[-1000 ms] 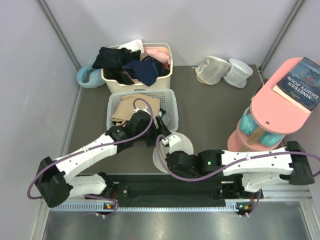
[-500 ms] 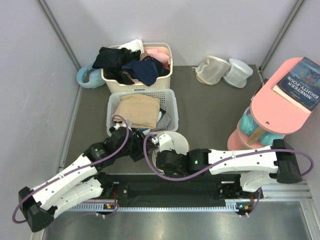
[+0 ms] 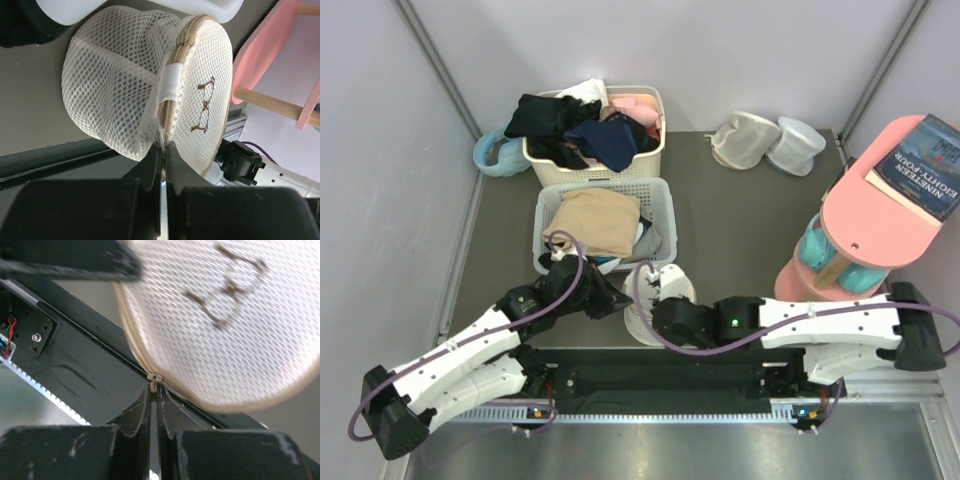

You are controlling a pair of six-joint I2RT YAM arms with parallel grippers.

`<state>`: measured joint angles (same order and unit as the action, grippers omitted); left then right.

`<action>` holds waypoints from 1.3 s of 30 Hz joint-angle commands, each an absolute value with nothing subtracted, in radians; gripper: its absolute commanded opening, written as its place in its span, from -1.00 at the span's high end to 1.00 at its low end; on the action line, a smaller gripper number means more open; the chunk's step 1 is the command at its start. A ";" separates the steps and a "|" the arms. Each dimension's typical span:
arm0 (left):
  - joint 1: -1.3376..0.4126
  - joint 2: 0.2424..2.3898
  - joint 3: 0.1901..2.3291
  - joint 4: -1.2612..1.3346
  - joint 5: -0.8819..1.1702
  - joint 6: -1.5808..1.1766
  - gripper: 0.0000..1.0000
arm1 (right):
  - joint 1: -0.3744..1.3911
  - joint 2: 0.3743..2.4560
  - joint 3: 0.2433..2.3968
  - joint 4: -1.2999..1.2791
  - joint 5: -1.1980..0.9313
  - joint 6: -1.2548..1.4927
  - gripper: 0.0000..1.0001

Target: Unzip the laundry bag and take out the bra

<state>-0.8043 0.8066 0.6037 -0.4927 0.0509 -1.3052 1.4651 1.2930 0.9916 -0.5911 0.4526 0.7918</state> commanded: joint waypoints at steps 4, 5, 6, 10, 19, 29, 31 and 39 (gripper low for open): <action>-0.735 0.798 0.638 -0.489 0.038 -1.201 1.00 | 1.411 1.060 0.867 -0.742 0.508 0.891 1.00; -0.720 0.811 0.640 -0.474 0.049 -1.190 1.00 | 1.384 1.051 0.859 -0.745 0.506 0.884 1.00; -0.710 0.819 0.647 -0.465 0.072 -1.165 1.00 | 1.370 1.042 0.853 -0.750 0.503 0.879 1.00; -0.663 0.900 0.683 -0.370 0.172 -1.079 1.00 | 1.350 1.043 0.891 -0.749 0.512 0.828 1.00; -0.646 1.232 1.052 -0.496 0.240 -0.827 -0.25 | 1.400 1.271 1.063 -0.546 0.393 0.690 1.00; -0.646 0.849 0.824 -0.811 0.077 -1.026 -0.87 | 1.402 1.529 1.304 -0.476 0.354 0.603 1.00; -0.646 0.763 0.743 -0.804 0.095 -1.090 -0.86 | 1.402 1.542 1.321 -0.476 0.345 0.592 1.00; -0.647 0.696 0.614 -0.605 0.156 -1.210 -0.29 | 1.401 1.557 1.319 -0.449 0.299 0.572 1.00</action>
